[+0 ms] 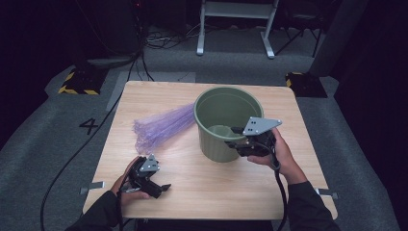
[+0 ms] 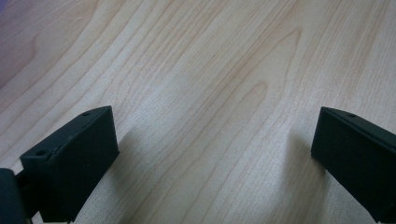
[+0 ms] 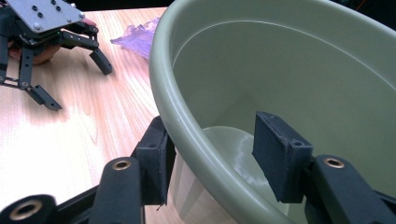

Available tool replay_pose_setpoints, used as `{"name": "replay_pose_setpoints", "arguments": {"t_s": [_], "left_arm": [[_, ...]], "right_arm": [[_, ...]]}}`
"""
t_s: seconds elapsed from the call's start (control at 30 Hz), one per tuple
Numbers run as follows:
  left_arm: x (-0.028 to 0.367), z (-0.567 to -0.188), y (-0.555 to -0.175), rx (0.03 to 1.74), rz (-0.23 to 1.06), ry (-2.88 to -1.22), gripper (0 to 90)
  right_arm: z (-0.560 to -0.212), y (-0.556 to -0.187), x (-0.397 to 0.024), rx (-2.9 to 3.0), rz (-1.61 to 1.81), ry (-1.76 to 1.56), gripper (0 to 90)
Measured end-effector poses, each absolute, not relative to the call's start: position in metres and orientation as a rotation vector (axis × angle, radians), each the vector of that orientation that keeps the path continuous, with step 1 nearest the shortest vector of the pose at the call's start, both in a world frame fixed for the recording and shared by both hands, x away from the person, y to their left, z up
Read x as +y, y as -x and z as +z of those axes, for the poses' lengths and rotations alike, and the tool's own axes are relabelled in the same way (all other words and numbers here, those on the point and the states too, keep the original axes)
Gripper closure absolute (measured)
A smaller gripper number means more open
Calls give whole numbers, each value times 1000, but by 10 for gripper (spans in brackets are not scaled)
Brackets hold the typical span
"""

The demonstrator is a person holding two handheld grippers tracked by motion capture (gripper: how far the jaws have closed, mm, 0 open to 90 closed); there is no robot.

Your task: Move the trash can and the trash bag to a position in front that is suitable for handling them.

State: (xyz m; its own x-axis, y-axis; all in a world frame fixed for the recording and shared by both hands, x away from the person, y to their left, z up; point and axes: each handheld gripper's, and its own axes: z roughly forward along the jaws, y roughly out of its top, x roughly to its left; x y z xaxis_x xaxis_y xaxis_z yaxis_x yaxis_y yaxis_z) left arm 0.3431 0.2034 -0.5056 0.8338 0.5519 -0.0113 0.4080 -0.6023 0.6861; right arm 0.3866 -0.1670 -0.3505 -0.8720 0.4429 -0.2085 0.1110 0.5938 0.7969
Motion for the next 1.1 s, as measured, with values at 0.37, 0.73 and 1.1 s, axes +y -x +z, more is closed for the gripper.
{"name": "replay_pose_setpoints", "arguments": {"t_s": [0.37, 0.73, 1.1], "left_arm": [[203, -506, -343, 697, 262, -2298, 2], [203, -506, -343, 697, 261, -2298, 2], [203, -506, -343, 696, 262, -2297, 2]], "right_arm": [[-346, -385, -158, 2470, 1112, -367, 650], [-343, -378, -160, 2478, 1047, -322, 719], [-342, -365, -179, 2462, 1040, -330, 685]]}}
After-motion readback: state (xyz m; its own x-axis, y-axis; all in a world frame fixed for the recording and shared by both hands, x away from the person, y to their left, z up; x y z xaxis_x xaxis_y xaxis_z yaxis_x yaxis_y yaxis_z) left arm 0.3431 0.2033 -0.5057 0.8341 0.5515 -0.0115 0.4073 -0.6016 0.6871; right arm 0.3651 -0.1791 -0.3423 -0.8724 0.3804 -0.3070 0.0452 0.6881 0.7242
